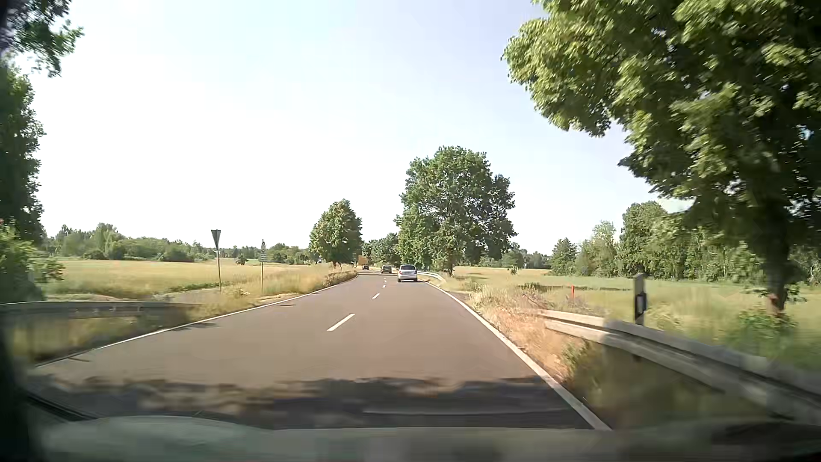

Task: Follow the waypoints while adhering to traffic rules and regulations

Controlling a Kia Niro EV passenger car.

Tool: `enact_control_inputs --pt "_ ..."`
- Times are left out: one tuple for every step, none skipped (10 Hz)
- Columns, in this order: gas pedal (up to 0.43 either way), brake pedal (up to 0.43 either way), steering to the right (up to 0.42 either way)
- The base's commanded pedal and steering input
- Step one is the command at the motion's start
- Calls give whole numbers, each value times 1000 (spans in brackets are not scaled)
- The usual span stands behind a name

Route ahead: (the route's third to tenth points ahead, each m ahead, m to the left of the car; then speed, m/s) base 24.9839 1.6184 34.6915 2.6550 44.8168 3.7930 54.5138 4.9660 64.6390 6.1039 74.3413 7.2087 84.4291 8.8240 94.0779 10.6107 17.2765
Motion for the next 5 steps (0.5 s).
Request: enact_control_inputs --pt "67 18 -7" --pt "67 18 -7" --pt "67 18 -7" --pt "67 18 -8" --pt "67 18 -8"
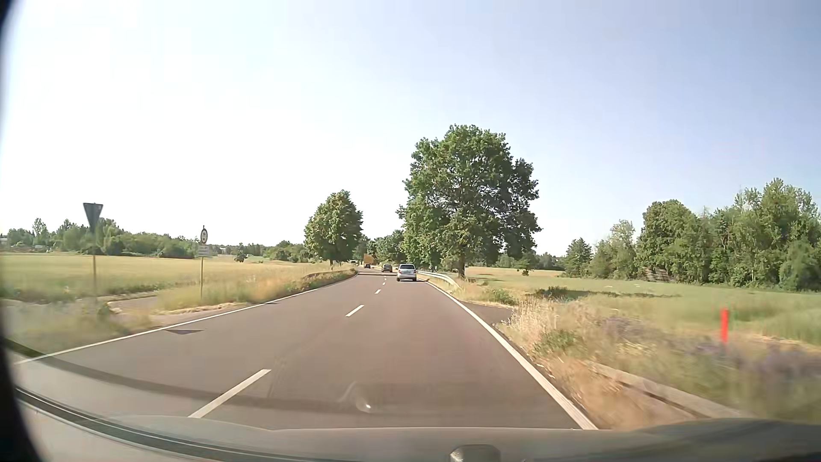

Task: Follow the waypoints while adhering to traffic rules and regulations

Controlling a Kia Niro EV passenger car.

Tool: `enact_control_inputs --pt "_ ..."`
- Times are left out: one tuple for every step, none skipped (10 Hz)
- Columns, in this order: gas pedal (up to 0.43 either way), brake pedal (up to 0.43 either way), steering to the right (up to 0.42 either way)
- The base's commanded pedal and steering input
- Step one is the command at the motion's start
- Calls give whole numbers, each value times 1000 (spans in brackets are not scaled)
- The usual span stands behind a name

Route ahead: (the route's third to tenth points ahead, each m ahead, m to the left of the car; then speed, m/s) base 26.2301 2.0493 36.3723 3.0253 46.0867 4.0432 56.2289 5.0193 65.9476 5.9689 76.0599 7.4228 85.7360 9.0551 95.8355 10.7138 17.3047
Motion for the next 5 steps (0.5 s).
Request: enact_control_inputs --pt "59 18 -9" --pt "59 18 -9" --pt "59 18 -9" --pt "59 18 -9" --pt "59 18 -9"
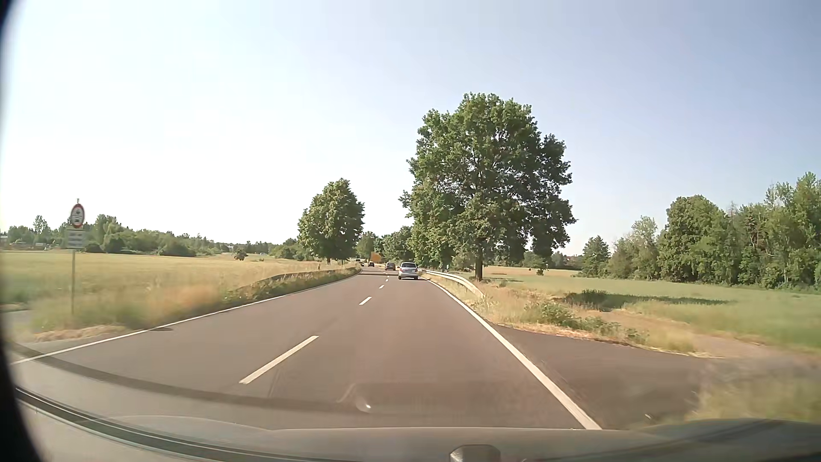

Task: Follow the waypoints while adhering to traffic rules and regulations

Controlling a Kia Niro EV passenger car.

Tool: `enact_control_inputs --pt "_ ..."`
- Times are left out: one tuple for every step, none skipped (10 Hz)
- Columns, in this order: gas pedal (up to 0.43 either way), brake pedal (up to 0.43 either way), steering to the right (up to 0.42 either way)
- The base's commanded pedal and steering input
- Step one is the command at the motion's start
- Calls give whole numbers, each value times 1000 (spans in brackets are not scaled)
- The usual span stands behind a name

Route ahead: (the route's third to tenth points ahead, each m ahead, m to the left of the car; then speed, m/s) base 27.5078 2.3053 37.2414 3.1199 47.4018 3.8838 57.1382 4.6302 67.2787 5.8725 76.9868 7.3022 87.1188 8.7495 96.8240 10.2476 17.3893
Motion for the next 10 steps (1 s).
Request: enact_control_inputs --pt "59 18 -10" --pt "59 18 -9" --pt "59 18 -9" --pt "59 18 -9" --pt "59 18 -9" --pt "59 18 -9" --pt "59 18 -9" --pt "59 18 -9" --pt "59 18 -8" --pt "59 18 -8"
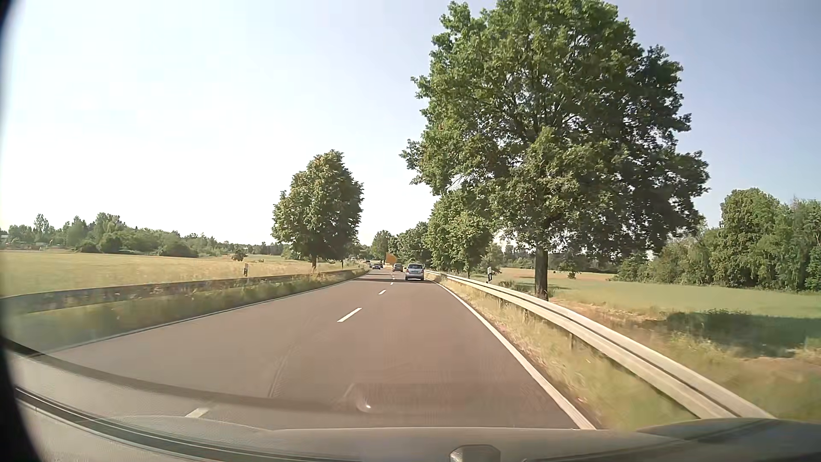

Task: Follow the waypoints while adhering to traffic rules and regulations

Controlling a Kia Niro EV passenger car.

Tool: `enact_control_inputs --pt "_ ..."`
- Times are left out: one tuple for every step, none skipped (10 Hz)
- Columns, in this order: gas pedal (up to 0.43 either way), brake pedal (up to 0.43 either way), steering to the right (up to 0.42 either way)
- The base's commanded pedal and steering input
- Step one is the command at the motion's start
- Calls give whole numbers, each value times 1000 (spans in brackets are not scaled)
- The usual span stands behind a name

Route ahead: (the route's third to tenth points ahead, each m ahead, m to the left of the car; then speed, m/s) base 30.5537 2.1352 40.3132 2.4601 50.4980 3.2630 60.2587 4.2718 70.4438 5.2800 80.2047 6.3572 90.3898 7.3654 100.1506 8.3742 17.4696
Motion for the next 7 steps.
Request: enact_control_inputs --pt "59 18 -8" --pt "59 18 -7" --pt "47 18 -7" --pt "39 18 -7" --pt "28 18 -5" --pt "8 18 -3" --pt "8 18 -4"
